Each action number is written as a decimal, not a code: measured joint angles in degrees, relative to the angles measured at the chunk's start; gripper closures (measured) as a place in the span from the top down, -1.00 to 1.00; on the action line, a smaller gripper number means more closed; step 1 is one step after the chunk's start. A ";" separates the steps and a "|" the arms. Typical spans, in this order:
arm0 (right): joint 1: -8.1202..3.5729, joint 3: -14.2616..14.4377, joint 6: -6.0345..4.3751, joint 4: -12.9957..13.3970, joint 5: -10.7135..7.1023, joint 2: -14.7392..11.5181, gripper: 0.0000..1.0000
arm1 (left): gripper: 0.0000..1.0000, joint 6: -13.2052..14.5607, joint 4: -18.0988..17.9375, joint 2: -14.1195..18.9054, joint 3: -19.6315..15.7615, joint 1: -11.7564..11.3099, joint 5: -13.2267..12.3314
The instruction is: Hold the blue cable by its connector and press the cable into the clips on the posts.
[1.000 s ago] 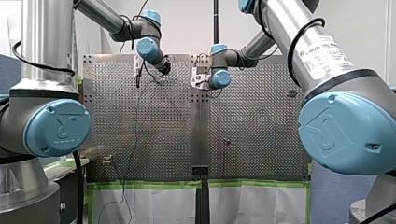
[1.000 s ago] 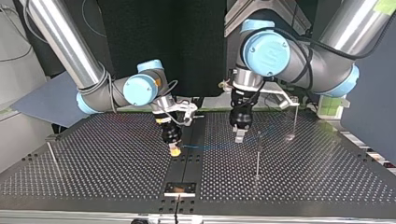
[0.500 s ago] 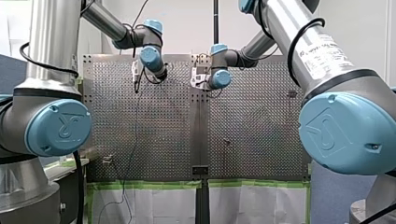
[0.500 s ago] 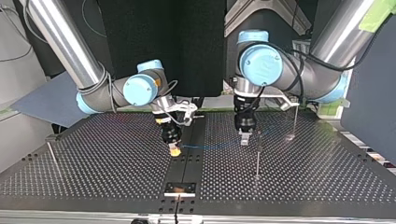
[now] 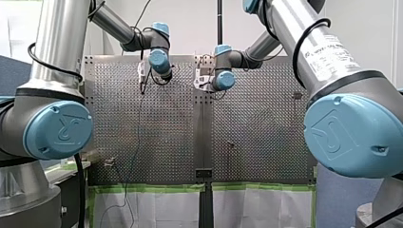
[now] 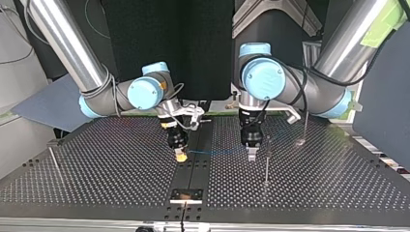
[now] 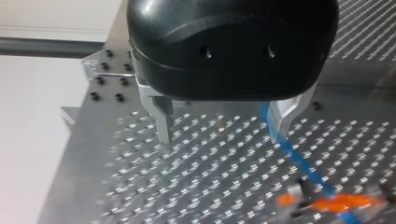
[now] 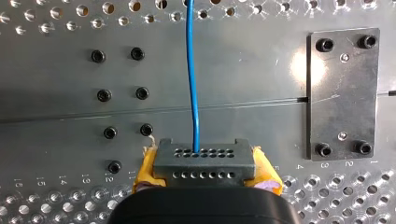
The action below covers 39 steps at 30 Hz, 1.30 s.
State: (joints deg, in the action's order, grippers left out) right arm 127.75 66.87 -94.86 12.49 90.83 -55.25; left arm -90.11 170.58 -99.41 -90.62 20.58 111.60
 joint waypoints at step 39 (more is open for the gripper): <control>-0.09 -0.02 0.08 0.04 -0.03 0.01 -1.00 | 1.00 2.09 -1.26 -4.32 3.67 0.25 2.15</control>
State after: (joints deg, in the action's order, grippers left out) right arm 127.66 66.85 -94.77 12.52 90.80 -55.24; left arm -88.03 169.31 -103.72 -86.95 20.83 113.75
